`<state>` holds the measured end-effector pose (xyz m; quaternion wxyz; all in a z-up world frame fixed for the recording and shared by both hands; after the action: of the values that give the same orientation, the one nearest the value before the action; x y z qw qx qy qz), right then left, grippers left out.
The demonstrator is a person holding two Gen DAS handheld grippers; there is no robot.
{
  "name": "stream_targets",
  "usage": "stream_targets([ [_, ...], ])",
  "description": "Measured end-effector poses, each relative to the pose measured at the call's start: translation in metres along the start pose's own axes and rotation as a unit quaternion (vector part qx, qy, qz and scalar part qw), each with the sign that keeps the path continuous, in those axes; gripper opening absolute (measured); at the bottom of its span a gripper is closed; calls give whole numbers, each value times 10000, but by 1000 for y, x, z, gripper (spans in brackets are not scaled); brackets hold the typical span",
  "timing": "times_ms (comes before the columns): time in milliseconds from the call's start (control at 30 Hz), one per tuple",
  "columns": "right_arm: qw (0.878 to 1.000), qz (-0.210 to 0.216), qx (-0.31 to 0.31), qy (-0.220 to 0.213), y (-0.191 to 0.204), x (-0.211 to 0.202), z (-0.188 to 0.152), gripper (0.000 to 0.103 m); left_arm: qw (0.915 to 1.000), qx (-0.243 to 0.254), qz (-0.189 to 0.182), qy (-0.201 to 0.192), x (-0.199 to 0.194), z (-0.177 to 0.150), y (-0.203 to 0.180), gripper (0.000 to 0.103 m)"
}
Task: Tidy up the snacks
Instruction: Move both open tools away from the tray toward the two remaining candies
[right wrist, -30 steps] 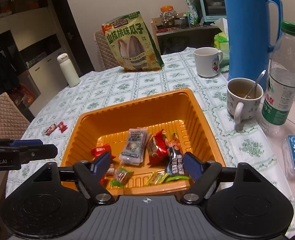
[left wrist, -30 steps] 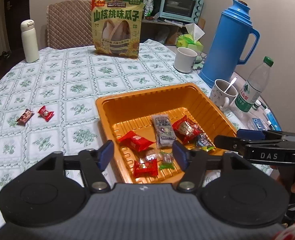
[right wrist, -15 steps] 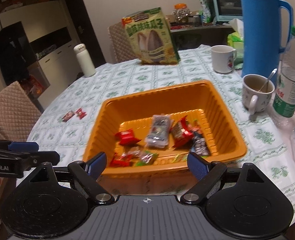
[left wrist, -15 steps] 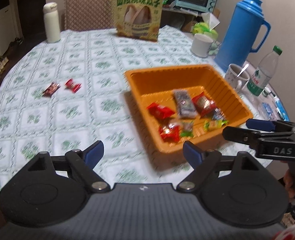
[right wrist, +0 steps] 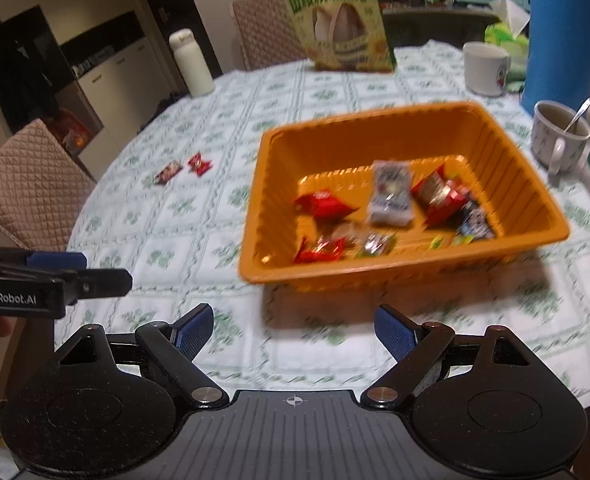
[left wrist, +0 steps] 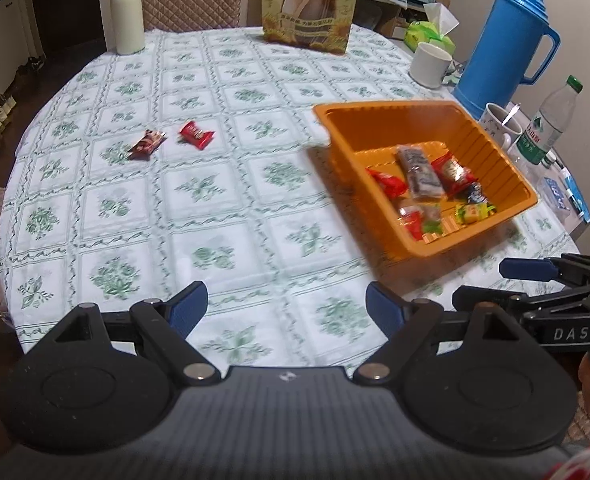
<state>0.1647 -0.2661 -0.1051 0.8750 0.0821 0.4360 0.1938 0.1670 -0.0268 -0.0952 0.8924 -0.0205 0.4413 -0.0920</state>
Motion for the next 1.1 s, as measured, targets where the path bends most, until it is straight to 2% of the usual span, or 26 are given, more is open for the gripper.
stream_targets([
  [333, 9989, -159, 144, 411, 39, 34, -6, 87, 9995, 44, -135, 289, 11, -3, 49, 85],
  [667, 9979, -102, 26, 639, 83, 76, 1, 87, 9989, -38, -96, 465, 24, 4, 104, 85],
  [933, 9986, -101, 8, 519, 110, 112, 22, 87, 9997, 20, -58, 244, 35, 23, 139, 85],
  [1100, 9996, -195, -76, 214, 122, 132, 41, 87, 9998, 177, 4, 18, 46, 40, 158, 84],
])
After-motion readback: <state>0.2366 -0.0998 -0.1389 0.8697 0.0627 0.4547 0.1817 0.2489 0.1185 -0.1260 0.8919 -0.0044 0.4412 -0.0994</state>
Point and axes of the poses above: each gripper's, at about its wrist camera, not at the fingertips, and x roughly the way its jaws point, y to its left, z to its top, the point moved 5 cm from there along x, roughly the way its jaws point, and after that the axes turned 3 degrees about -y, right-handed, at the moved point
